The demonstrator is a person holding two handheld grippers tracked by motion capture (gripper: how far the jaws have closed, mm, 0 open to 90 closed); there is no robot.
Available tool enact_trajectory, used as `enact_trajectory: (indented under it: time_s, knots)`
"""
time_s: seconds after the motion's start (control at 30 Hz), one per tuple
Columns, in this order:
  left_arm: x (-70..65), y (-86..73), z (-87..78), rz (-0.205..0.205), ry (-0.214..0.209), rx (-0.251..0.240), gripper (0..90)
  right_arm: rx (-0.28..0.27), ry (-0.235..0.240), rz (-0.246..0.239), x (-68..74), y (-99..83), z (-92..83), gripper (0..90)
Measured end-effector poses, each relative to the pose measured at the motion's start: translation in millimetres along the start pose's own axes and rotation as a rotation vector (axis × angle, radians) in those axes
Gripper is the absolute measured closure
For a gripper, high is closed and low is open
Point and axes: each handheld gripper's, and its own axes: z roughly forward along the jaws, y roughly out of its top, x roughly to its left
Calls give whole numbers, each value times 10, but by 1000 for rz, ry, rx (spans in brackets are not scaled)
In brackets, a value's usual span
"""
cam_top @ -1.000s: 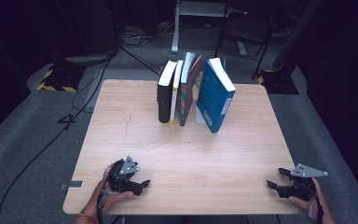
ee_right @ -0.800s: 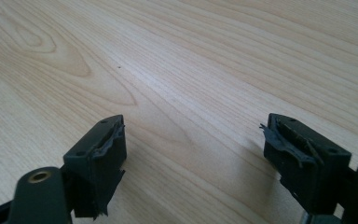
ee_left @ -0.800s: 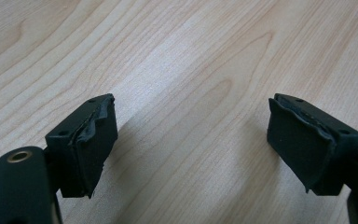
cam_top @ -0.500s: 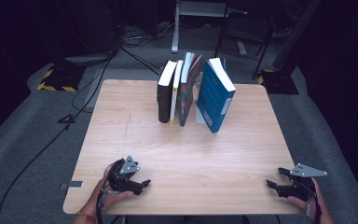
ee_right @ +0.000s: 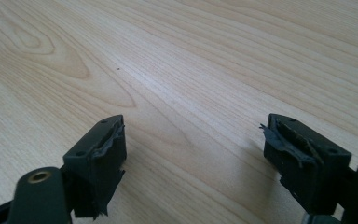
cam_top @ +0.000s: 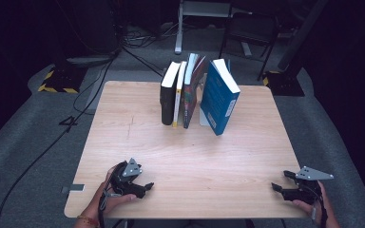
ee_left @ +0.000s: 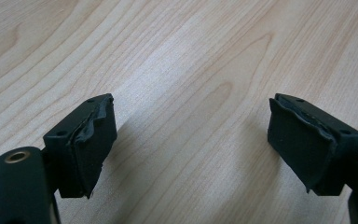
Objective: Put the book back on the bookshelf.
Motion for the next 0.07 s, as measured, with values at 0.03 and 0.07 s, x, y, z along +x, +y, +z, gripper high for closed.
enact_trajectory:
  time_s: [0.03, 0.07]
  knots:
    - [2, 0, 0, 1, -1, 0, 157, 0, 0, 0, 0, 0, 0, 212]
    - [2, 0, 1, 1, -1, 0, 157, 0, 0, 0, 0, 0, 0, 212]
